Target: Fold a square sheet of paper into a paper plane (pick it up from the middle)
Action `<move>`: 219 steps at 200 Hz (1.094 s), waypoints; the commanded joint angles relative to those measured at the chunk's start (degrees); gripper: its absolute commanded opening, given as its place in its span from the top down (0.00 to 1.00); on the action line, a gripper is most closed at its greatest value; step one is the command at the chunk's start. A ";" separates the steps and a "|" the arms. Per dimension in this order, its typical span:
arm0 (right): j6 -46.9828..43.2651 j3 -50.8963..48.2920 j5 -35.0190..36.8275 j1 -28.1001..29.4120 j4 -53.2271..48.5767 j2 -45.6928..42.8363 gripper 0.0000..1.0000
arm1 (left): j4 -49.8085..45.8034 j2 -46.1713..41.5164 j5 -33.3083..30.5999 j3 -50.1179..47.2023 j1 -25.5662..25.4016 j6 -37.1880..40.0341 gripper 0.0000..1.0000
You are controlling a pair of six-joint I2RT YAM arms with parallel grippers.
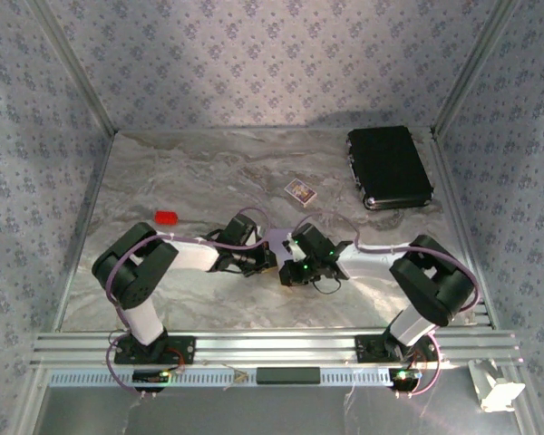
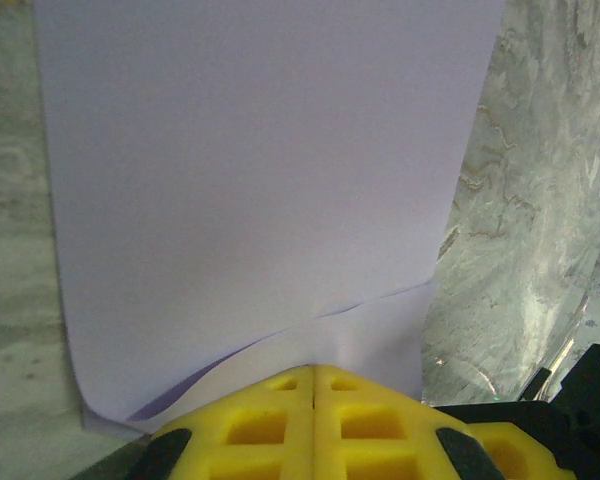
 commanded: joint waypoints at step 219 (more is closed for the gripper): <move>6.38 2.81 0.04 -0.77 0.31 -3.63 0.90 | -6.15 0.77 -4.12 -0.61 0.84 1.36 1.00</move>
